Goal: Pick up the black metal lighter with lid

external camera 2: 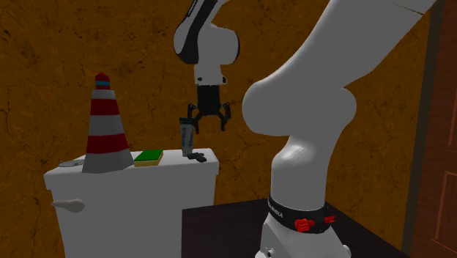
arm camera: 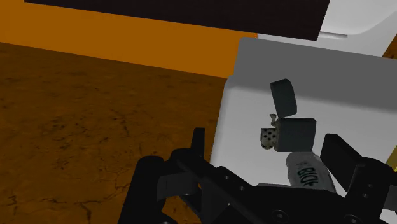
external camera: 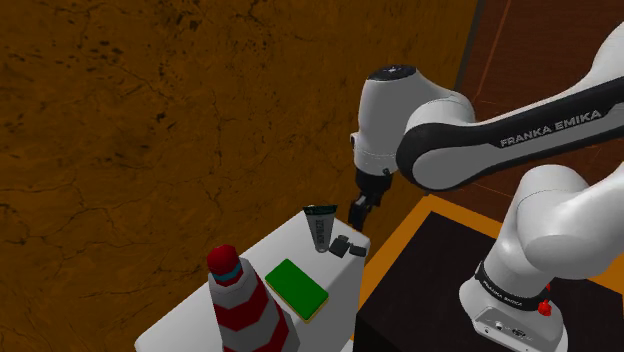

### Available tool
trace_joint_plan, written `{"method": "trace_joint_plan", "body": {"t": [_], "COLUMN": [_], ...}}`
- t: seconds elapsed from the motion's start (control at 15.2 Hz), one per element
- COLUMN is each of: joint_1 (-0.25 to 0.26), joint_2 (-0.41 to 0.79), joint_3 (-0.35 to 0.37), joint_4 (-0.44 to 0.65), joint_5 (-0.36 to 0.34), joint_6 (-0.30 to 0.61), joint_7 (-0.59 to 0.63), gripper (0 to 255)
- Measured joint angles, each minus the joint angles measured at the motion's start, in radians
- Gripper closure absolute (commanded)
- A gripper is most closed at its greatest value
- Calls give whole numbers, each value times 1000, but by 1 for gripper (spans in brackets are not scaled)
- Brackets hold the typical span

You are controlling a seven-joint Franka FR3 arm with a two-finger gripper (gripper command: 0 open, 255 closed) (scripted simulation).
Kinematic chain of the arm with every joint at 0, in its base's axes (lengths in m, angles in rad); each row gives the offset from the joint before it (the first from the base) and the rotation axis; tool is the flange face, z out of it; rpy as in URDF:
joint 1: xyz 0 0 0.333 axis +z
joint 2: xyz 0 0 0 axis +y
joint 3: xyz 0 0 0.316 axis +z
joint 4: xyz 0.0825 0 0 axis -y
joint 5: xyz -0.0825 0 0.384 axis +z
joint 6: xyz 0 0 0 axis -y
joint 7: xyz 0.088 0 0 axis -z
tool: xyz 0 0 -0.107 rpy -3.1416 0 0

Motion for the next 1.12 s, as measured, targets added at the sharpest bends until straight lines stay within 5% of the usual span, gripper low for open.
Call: {"method": "trace_joint_plan", "body": {"t": [0.33, 0.86, 0.92, 1.12], "joint_1": [5, -20, -21, -21], "joint_2": [157, 283, 288, 289], "joint_3": [115, 175, 177, 180], "joint_4": [-20, -57, -59, -57], "joint_5": [21, 6, 5, 5], "joint_6": [234, 407, 415, 421], "joint_7": [105, 152, 154, 156], "gripper": [0, 0, 255, 255]}}
